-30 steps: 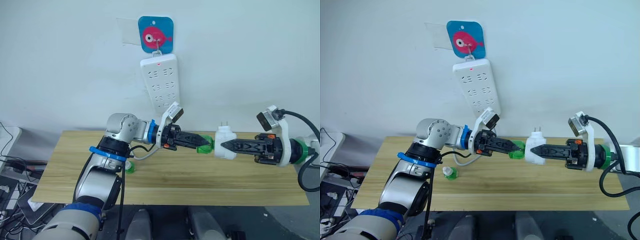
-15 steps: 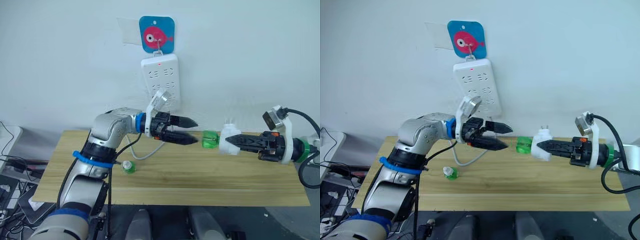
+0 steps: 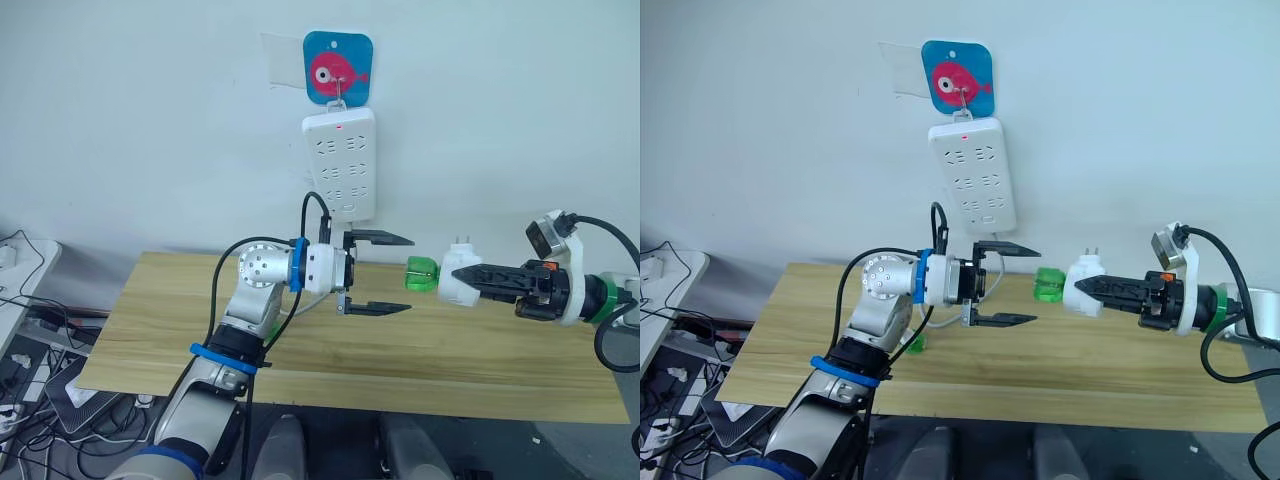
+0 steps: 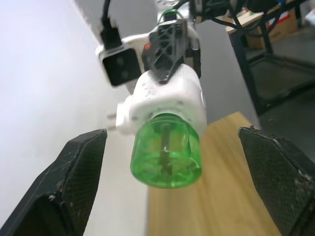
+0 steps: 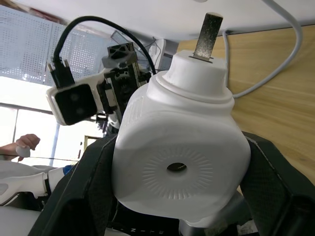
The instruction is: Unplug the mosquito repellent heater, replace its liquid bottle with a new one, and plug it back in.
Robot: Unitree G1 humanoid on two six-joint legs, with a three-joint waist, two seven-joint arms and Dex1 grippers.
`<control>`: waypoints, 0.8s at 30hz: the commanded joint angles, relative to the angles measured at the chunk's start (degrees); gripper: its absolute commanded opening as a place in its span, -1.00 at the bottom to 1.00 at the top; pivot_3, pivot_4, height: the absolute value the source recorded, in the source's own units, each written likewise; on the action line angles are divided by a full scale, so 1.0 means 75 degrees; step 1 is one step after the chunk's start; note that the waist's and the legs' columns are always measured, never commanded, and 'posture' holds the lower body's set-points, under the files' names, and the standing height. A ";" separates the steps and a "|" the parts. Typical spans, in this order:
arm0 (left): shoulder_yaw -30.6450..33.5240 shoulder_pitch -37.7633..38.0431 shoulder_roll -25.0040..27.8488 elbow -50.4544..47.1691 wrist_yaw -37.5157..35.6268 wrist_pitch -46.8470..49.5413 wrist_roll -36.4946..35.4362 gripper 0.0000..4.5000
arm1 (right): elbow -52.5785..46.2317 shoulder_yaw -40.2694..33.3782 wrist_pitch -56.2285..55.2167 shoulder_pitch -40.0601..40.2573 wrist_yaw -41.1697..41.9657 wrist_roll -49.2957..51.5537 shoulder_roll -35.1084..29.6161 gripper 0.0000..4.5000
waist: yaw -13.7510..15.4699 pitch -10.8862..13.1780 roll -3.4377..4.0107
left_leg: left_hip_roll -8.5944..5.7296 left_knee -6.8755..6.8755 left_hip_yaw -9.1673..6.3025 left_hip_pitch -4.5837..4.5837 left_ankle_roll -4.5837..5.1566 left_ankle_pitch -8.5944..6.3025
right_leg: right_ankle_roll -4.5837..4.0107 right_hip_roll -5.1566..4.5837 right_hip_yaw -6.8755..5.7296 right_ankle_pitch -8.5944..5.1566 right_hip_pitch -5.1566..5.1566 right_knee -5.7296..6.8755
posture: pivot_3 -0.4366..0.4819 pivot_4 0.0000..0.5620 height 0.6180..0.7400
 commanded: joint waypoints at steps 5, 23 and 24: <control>-0.0130 -0.0440 -0.0167 0.0805 0.0189 -0.1475 0.0157 1.00 | -0.0494 -0.0293 0.0037 -0.0041 0.0435 0.0191 -0.0071 0.39 | -0.0002 0.0000 0.0000 | -0.0001 0.0003 -0.0001 0.0000 0.0000 0.0000 | 0.0000 0.0000 0.0000 0.0001 0.0002 0.0003 | -0.16 -0.31 1.00; -0.0454 -0.0457 -0.0133 0.0572 -0.0023 -0.0998 -0.0515 0.01 | -0.0668 -0.0271 0.0002 0.0143 0.0683 0.0191 -0.0343 0.39 | -0.0013 0.0000 0.0000 | 0.0000 0.0002 -0.0005 0.0001 0.0001 0.0000 | 0.0000 0.0001 -0.0004 0.0001 0.0001 0.0004 | -0.14 -0.31 1.00; -0.0527 -0.0384 -0.0076 0.0373 -0.0082 -0.0411 -0.0643 0.01 | -0.0661 -0.0261 0.0001 0.0146 0.0679 0.0191 -0.0366 0.39 | -0.0013 0.0000 0.0000 | 0.0000 0.0002 -0.0005 0.0000 0.0001 0.0000 | 0.0000 0.0002 -0.0004 0.0001 0.0001 0.0004 | -0.14 -0.31 1.00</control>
